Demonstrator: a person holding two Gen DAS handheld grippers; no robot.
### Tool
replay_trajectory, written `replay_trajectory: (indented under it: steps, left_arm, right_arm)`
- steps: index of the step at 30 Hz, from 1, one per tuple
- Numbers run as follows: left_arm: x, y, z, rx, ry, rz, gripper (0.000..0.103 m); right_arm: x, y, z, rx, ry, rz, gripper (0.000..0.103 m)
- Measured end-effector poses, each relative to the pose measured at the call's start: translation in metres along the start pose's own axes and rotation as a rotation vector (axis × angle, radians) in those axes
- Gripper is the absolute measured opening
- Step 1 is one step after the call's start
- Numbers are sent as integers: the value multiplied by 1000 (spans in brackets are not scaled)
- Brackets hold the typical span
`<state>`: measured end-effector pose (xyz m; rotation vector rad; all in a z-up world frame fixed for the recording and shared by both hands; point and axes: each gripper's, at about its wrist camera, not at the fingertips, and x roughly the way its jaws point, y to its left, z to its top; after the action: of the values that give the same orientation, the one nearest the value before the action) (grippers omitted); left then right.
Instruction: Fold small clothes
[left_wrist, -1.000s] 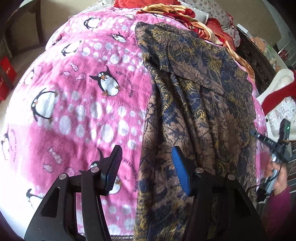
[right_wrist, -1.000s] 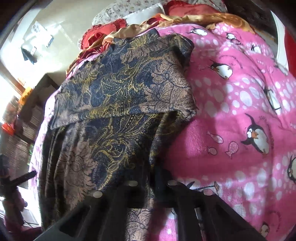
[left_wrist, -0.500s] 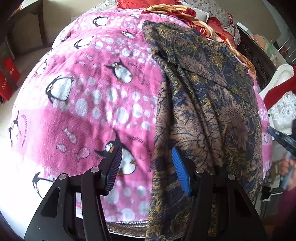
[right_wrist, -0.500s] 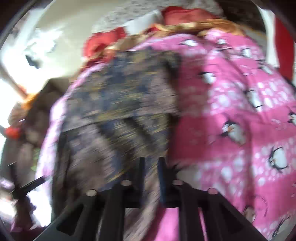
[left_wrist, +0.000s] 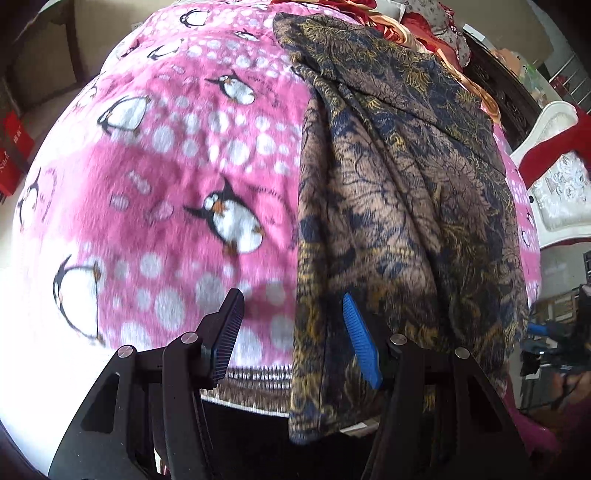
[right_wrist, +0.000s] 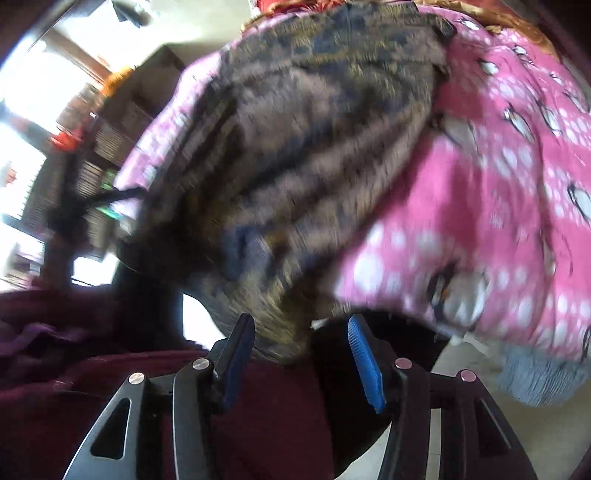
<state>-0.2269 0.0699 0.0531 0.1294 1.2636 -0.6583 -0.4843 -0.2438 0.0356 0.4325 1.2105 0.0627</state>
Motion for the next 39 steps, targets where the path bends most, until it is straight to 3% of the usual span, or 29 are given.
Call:
replay_trajectory:
  steps: [1, 4, 6, 9, 11, 15, 22, 29, 30, 31, 32, 33, 34, 36, 39]
  left_arm:
    - [-1, 0, -1, 1, 0, 0, 56]
    - [-3, -2, -3, 2, -4, -1, 56]
    - [-4, -2, -4, -6, -3, -7, 56]
    - [-4, -4, -8, 8, 9, -2, 56]
    - [-3, -4, -13, 18, 16, 4, 56]
    - [1, -7, -18, 29, 34, -5, 56]
    - [14, -29, -18, 129, 88, 60, 56]
    - [26, -40, -29, 170, 140, 66, 56]
    - [26, -41, -29, 172, 135, 76, 49]
    - [26, -42, -29, 170, 130, 89, 34]
    - [27, -42, -30, 163, 125, 97, 26]
    - [26, -38, -29, 148, 122, 89, 11]
    - [25, -34, -29, 125, 130, 47, 5]
    - [20, -28, -29, 97, 122, -15, 4]
    - [-11, -21, -22, 70, 25, -113, 4]
  right_arm:
    - [5, -1, -5, 19, -18, -5, 51]
    - [14, -6, -11, 101, -83, 87, 49]
    - [19, 0, -14, 91, -91, 98, 28]
    - [17, 16, -18, 25, -81, 56, 4]
    - [4, 18, -21, 5, -111, 6, 4]
    - [-25, -4, -20, 86, -175, 23, 4]
    - [-26, -14, -10, 131, -204, 61, 4]
    - [-25, -22, -9, 156, -232, 109, 4]
    - [-24, -23, -8, 160, -234, 110, 4]
    - [-23, -25, -8, 163, -237, 112, 4]
    - [-23, -25, -8, 164, -238, 112, 4]
    - [-23, -25, -7, 161, -239, 111, 4]
    - [-24, -24, -7, 155, -243, 110, 4]
    - [-31, -23, -6, 153, -267, 125, 4]
    - [-44, -19, -5, 146, -311, 151, 4]
